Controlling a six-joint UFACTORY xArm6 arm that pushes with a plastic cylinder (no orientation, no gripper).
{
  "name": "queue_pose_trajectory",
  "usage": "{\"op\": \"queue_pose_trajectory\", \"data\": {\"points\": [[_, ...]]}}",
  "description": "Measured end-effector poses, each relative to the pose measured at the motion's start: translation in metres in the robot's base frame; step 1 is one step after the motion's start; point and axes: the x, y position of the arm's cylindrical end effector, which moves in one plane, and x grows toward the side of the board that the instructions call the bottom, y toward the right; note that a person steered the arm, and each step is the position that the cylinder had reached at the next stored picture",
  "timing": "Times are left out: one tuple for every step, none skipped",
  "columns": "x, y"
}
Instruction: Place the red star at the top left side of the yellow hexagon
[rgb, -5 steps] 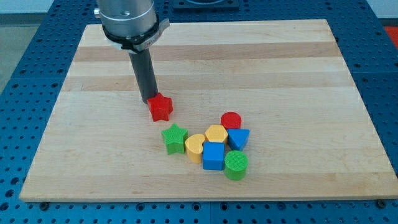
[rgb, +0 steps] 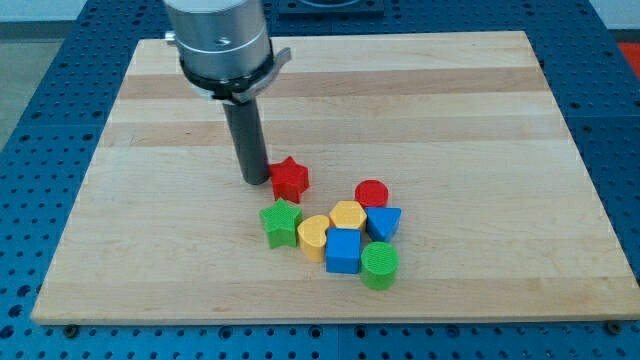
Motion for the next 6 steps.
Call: {"op": "queue_pose_trajectory", "data": {"points": [[0.000, 0.012], [0.000, 0.021], [0.002, 0.033], [0.015, 0.038], [0.023, 0.039], [0.023, 0.048]]}}
